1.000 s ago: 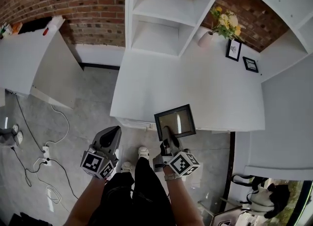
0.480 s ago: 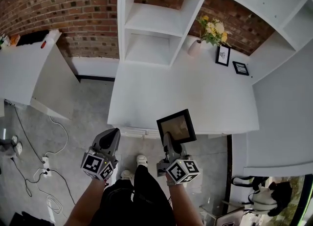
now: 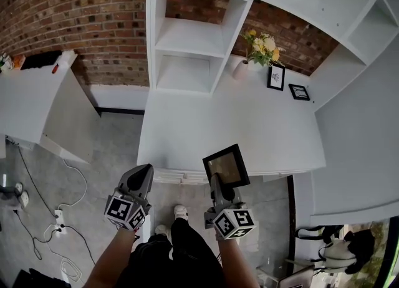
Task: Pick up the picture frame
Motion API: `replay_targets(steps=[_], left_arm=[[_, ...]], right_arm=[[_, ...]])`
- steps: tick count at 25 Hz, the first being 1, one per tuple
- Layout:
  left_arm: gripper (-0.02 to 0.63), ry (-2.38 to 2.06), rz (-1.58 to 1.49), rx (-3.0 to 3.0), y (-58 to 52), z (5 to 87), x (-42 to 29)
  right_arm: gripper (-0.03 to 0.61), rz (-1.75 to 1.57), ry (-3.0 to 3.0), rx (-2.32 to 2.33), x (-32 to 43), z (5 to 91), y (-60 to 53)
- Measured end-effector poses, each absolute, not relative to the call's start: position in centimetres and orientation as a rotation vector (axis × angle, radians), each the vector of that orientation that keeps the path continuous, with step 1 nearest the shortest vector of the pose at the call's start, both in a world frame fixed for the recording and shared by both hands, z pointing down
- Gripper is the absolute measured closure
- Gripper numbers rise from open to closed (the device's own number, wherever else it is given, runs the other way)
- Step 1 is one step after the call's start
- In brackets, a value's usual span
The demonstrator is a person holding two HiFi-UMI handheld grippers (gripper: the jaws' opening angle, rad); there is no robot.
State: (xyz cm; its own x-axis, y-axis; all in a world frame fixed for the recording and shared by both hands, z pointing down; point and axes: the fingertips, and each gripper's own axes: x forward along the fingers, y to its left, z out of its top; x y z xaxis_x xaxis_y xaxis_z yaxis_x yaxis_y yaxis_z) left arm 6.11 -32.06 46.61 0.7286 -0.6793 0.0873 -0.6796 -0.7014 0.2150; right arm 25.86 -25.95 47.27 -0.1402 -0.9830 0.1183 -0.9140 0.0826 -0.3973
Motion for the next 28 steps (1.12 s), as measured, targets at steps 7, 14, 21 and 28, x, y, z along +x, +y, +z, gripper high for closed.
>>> replay_targets(steps=[7, 14, 21, 28], left_arm=[[0.607, -1.068, -0.052, 2.722, -32.4, 45.1, 6.7], [0.607, -1.067, -0.071, 2.739, -32.9, 43.5, 7.2], [0.607, -1.090, -0.071, 2.748, -33.3, 43.1, 6.8], [0.607, -1.099, -0.088, 2.767, -33.8, 41.8, 6.6]], right_arm=[[0.566, -0.484, 2.187, -1.975, 26.3, 45.8, -25.3], [0.566, -0.427, 2.190, -1.993, 26.5, 44.3, -25.2], [0.566, -0.392, 2.189, -1.998, 26.7, 43.4, -25.2], [0.566, -0.350, 2.203, -1.991, 26.8, 42.2, -25.4]])
